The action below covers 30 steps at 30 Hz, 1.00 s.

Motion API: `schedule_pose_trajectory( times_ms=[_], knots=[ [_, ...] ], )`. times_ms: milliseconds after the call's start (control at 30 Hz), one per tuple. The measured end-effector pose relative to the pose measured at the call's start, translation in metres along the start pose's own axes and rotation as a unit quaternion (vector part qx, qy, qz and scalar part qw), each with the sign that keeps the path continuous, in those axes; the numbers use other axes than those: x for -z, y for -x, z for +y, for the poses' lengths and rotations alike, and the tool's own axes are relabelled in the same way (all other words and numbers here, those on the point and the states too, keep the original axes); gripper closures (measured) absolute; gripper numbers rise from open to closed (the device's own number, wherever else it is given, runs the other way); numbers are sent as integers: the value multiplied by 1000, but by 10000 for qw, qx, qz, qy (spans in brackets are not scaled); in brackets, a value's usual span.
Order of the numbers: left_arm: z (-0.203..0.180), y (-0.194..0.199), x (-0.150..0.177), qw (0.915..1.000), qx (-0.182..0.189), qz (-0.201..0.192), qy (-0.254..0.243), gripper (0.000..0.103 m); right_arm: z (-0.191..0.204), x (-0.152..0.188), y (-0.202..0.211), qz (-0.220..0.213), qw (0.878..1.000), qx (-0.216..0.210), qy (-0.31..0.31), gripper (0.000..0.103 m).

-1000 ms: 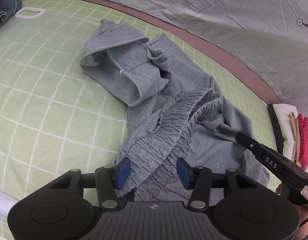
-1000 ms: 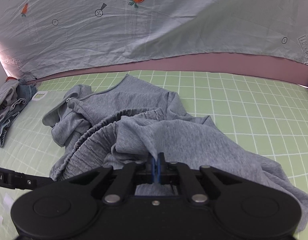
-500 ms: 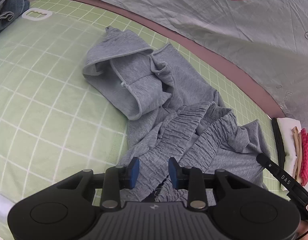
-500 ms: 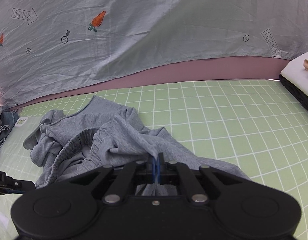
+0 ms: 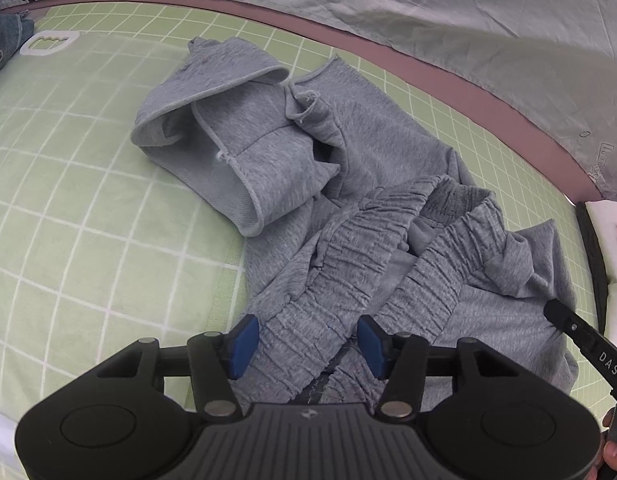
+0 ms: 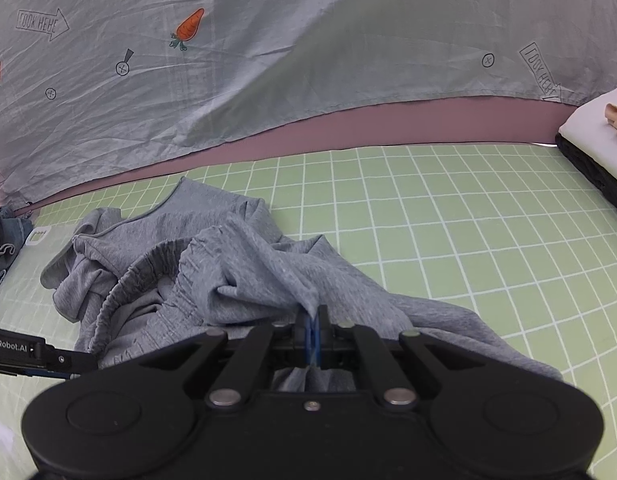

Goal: Fold clothes

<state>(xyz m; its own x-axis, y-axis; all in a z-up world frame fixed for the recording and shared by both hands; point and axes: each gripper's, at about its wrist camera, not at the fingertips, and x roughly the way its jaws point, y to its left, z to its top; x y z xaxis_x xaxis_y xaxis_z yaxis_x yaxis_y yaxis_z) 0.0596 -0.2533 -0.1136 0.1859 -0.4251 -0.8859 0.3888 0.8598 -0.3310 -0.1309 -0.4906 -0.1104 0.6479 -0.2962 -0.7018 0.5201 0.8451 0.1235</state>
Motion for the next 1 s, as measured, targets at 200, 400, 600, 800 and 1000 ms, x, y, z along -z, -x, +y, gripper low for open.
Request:
schedule_pose_trajectory(
  times_ms=[200,400,600,800,1000],
  knots=[
    [12,12,4,9993,11,-225,289,102,-4,-11,9,-318,9994,109,52,101],
    [45,72,3,9895,-749,-964,774,103,-9,-42,39,-1214,9918,382,72,101],
    [95,94,14,9812,-1156,-929,1236,103,-14,-56,33,-1333,9883,717,179,101],
    [75,82,18,9879,-757,-736,1137,78,-31,-31,8,-398,9933,1075,-166,61],
    [24,61,2,9980,-347,-481,220,49,-38,-12,23,-434,9938,981,-294,50]
  ],
)
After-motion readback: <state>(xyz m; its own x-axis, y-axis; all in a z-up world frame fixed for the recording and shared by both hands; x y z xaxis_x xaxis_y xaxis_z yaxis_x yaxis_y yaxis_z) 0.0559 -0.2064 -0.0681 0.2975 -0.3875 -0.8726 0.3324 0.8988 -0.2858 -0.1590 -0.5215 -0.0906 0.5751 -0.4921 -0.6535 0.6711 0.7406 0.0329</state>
